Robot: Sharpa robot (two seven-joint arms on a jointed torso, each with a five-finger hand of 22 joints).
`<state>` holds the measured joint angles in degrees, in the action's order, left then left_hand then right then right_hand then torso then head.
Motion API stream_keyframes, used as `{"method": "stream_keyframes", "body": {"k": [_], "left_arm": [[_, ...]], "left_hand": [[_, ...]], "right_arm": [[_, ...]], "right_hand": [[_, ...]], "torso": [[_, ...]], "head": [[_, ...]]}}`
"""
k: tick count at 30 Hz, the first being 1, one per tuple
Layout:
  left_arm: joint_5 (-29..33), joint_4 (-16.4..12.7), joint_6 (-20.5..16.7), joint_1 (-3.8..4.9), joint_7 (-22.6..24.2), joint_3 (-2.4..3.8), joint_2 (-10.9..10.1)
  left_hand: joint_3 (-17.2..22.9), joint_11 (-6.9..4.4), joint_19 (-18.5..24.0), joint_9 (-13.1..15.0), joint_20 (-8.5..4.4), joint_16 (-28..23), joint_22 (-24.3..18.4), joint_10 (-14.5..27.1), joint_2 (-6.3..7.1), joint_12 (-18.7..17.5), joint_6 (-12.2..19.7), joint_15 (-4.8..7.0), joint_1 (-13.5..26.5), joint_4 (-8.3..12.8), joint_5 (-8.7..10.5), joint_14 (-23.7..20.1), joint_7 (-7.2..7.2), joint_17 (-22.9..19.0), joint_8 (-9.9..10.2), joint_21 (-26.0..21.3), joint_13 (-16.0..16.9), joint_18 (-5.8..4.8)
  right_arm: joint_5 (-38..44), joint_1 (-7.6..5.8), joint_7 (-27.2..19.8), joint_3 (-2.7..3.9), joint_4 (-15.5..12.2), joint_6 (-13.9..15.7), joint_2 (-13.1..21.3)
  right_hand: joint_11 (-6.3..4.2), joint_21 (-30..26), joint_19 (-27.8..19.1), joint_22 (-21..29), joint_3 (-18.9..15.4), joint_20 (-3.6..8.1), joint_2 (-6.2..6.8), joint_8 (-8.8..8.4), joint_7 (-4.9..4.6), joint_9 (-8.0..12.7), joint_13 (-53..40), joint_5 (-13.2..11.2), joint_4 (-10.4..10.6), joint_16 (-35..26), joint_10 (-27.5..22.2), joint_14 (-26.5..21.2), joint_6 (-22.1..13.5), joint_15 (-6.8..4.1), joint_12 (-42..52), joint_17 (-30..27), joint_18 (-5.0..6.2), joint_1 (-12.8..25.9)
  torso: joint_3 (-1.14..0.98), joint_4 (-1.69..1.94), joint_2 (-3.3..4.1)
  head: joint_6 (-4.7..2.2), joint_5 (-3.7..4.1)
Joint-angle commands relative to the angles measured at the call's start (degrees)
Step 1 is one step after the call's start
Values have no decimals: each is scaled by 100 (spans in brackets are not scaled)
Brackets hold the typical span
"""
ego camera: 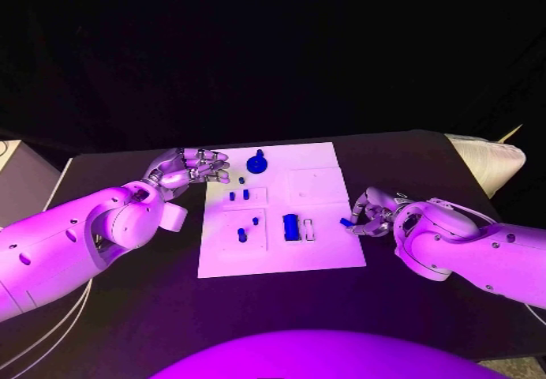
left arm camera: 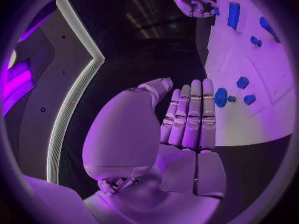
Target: Assemble the parts on the task board
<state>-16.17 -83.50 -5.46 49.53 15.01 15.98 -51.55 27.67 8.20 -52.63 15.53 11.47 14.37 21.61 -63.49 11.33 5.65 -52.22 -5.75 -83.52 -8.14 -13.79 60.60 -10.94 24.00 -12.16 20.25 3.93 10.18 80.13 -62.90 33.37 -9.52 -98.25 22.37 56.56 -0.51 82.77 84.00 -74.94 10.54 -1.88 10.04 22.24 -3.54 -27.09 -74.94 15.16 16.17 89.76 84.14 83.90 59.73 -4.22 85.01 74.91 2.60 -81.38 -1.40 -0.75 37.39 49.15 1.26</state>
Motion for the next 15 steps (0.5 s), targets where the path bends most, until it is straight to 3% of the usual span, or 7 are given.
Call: {"method": "stream_keyframes", "body": {"k": [1,5,9,15], "left_arm": [[31,-17,80,-6,31,3,1],[31,-19,82,-6,28,3,-3],[31,-21,86,-6,26,3,-4],[31,-22,94,-6,19,3,-5]], "left_hand": [[1,12,-42,-3,5,-36,-5,-41,-21,-37,-15,0,-1,-41,-30,37,-20,7,26,-32,-5,5],[1,12,-42,-3,5,-36,-6,-41,-21,-38,-15,0,-1,-42,-30,37,-21,7,27,-32,-5,5],[1,14,-42,-3,6,-39,-6,-41,-21,-40,-16,-1,2,-45,-30,36,-24,9,27,-35,-5,4],[1,14,-42,-3,6,-39,-6,-41,-21,-40,-16,-1,2,-45,-30,36,-24,9,27,-35,-5,4]], "right_arm": [[126,21,114,-17,53,-157,-24],[176,21,140,-18,61,-212,-51],[205,21,140,-18,30,-181,-71],[-37,18,55,-17,-111,96,-69]], "right_hand": [[-9,-59,420,-1079,137,43,65,-56,-24,40,-1240,65,2,24,313,610,-45,-18,-70,1509,-93,-41],[26,-92,412,-1065,325,22,187,-112,-63,74,-1221,176,-9,24,286,610,-82,11,-118,1509,-88,-47],[31,-77,418,-1080,691,9,309,-126,-71,90,-1229,600,-46,24,289,610,-39,19,-107,1509,-91,-58],[-16,-6,439,-1123,994,30,301,-59,-12,54,-1264,721,-12,24,336,610,62,-16,-31,1509,-105,108]], "torso": [[2,-2,-2],[3,-4,-3],[1,-4,-3],[-2,-1,-1]], "head": [[1,-6],[-2,-6],[-1,-6],[-4,-11]]}}
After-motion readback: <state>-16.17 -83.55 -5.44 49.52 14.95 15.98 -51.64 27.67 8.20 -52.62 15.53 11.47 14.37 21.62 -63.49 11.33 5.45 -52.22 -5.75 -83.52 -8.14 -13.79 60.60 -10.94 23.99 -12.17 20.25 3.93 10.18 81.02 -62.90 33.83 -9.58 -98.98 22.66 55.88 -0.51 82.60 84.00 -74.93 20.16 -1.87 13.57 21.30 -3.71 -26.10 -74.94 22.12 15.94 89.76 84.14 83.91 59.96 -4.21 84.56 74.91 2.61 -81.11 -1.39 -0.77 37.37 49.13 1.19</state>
